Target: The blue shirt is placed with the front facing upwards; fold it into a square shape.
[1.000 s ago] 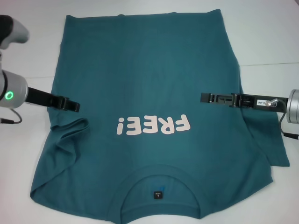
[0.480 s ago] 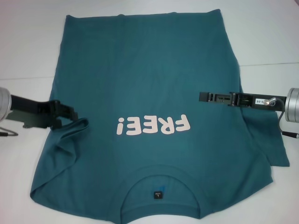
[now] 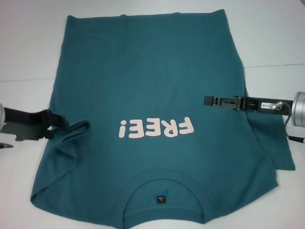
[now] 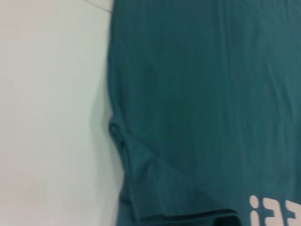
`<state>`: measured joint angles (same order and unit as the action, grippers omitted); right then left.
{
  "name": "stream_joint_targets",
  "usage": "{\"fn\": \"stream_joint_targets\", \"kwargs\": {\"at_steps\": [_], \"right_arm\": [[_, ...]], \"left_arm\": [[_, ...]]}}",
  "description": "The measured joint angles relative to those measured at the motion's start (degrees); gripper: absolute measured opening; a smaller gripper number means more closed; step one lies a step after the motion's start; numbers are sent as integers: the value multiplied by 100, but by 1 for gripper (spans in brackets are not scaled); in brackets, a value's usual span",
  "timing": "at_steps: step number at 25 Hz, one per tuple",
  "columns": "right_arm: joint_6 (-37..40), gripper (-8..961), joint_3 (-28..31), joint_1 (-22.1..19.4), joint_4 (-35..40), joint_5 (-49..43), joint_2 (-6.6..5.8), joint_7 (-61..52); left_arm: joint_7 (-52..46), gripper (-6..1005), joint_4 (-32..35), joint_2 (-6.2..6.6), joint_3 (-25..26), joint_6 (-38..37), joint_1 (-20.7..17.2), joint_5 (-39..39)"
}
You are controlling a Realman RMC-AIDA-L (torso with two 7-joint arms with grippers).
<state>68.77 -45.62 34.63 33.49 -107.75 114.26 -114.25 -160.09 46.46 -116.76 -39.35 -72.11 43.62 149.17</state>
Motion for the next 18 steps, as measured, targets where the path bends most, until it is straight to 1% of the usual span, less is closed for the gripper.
{"fn": "stream_joint_targets", "kwargs": {"at_steps": [6,8,11,13,15,18], "right_arm": [[2,913,0,1,0,0,0,13],[2,912,-3,5,0,0,0,31],[5,912,-7,7,0,0,0,50],[6,912,-7,3,0,0,-1,53],[3,912,-3,-1,0,0,0,58],[7,912,0,0,-1,0,0,61]], "left_arm": [[64,540,-116,3,-34,-60,-62,-7],[102,540,-128,-16,-36,-80,-67,-36],[275,540,-129,-79,-25,-226,-57,-234],[463,540,-143,-96,-33,-385,-27,-548],[698,540,-199,-86,-29,-556,13,-860],[1154,540,-388,12,10,-896,60,-1543]]}}
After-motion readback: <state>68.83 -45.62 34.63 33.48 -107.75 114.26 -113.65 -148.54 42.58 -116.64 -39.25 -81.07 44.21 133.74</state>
